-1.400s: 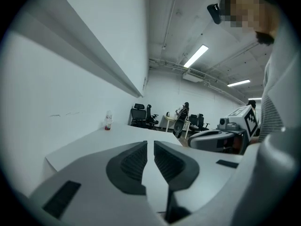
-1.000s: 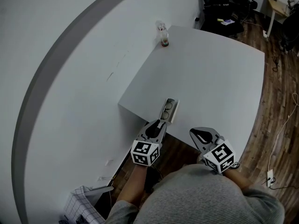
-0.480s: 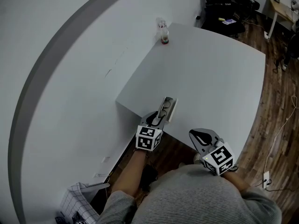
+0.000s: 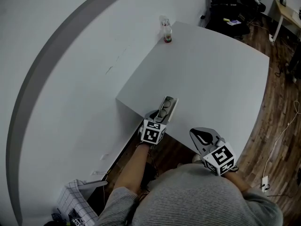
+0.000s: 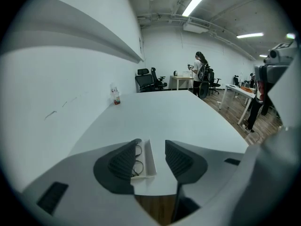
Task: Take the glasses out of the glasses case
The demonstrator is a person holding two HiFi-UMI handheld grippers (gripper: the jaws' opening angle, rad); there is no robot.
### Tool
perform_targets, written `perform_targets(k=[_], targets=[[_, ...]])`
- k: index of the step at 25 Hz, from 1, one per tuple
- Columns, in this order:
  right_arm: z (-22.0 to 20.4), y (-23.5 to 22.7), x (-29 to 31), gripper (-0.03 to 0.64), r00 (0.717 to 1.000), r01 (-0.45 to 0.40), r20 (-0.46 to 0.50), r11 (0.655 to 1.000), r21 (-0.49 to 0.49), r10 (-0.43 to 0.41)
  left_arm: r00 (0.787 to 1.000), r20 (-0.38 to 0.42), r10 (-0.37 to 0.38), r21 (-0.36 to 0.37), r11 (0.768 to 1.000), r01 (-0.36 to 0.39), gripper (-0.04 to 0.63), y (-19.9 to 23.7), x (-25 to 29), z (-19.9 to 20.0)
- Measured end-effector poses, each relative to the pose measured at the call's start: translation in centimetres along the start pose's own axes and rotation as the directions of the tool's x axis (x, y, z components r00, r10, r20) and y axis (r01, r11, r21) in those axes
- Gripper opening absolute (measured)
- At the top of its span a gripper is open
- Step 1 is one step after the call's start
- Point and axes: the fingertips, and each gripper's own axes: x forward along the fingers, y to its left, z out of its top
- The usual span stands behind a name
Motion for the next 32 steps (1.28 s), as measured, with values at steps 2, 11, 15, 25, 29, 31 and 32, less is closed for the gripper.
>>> perform_targets(k=[2, 11, 15, 25, 29, 31, 32], targets=[[0.2, -0.1, -0.1, 0.014, 1.000, -0.007, -0.003, 1.000, -0.005, 0.007, 1.000, -0.025, 0.011, 0.010, 1.000, -0.011, 0.186, 0.4, 0.8, -0.2], [0.2, -0.6, -1.0, 0.014, 1.000, -0.009, 0.003, 1.000, -0.022, 0.009, 0.989, -0.126, 0.074, 0.029, 0.997, -0.071, 0.186, 1.9, 2.5, -1.6], [0.2, -1.0, -0.9, 0.014, 1.000, 0.003, 0.003, 0.999, -0.034, -0.003, 0.987, -0.139, 0.078, 0.034, 0.997, -0.074, 0.184, 2.3, 3.0, -2.0], [1.7, -1.8, 2.7, 0.014, 0.996, 0.089, -0.002, 0.996, -0.028, -0.090, 0.982, -0.187, 0.026, 0.073, 0.997, -0.013, 0.184, 4.7, 6.2, -3.4], [2.3, -2.5, 5.0, 0.014, 0.988, 0.154, 0.009, 0.988, -0.001, -0.154, 0.975, -0.221, -0.005, 0.101, 0.995, 0.028, 0.184, 5.8, 7.7, -4.3], [2.4, -2.7, 6.1, 0.014, 0.983, 0.184, 0.006, 0.983, 0.009, -0.184, 0.971, -0.240, -0.020, 0.117, 0.992, 0.049, 0.184, 6.2, 8.5, -4.9], [2.4, -2.9, 6.6, 0.014, 0.980, 0.200, 0.005, 0.980, 0.015, -0.200, 0.968, -0.249, -0.029, 0.124, 0.990, 0.061, 0.184, 6.3, 8.9, -5.2]])
